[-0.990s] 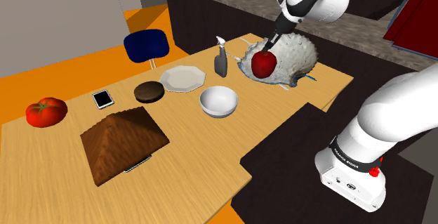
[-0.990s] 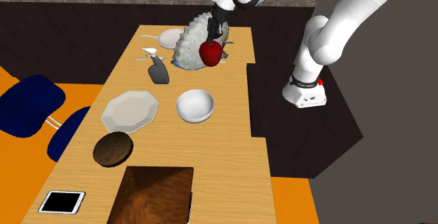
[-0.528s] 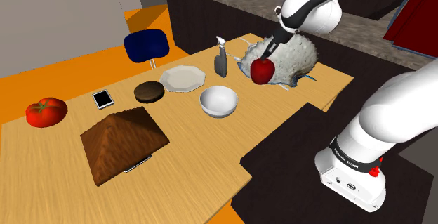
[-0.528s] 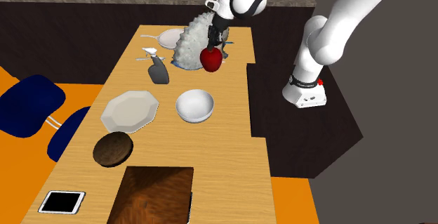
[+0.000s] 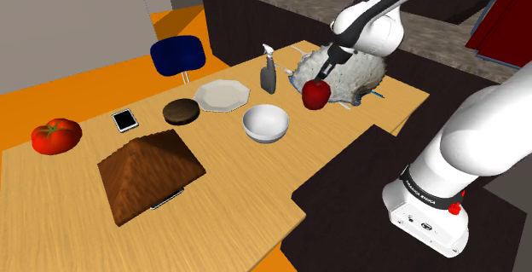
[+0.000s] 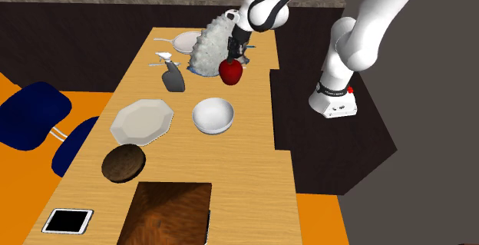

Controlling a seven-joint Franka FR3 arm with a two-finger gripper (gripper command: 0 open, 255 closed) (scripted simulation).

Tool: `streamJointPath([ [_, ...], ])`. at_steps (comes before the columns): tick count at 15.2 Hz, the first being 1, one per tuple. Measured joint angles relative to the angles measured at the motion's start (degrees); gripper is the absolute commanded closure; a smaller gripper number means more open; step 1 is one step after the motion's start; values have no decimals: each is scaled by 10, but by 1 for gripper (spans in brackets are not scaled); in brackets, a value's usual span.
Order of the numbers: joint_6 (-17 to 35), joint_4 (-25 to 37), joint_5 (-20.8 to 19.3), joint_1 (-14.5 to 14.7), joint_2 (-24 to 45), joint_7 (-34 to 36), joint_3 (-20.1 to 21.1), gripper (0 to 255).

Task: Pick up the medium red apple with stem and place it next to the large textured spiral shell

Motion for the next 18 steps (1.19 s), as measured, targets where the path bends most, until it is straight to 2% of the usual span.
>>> streamJointPath([
  [3,26,-3,40,26,24,-35,-17,255],
  [8,60,5,140,78,71,-122,-53,255],
  [11,75,15,229,111,103,-197,-72,255],
  [13,80,27,302,128,128,-260,-80,255],
  [14,82,29,323,131,134,-277,-80,255],
  [18,83,31,341,133,138,-291,-79,255],
])
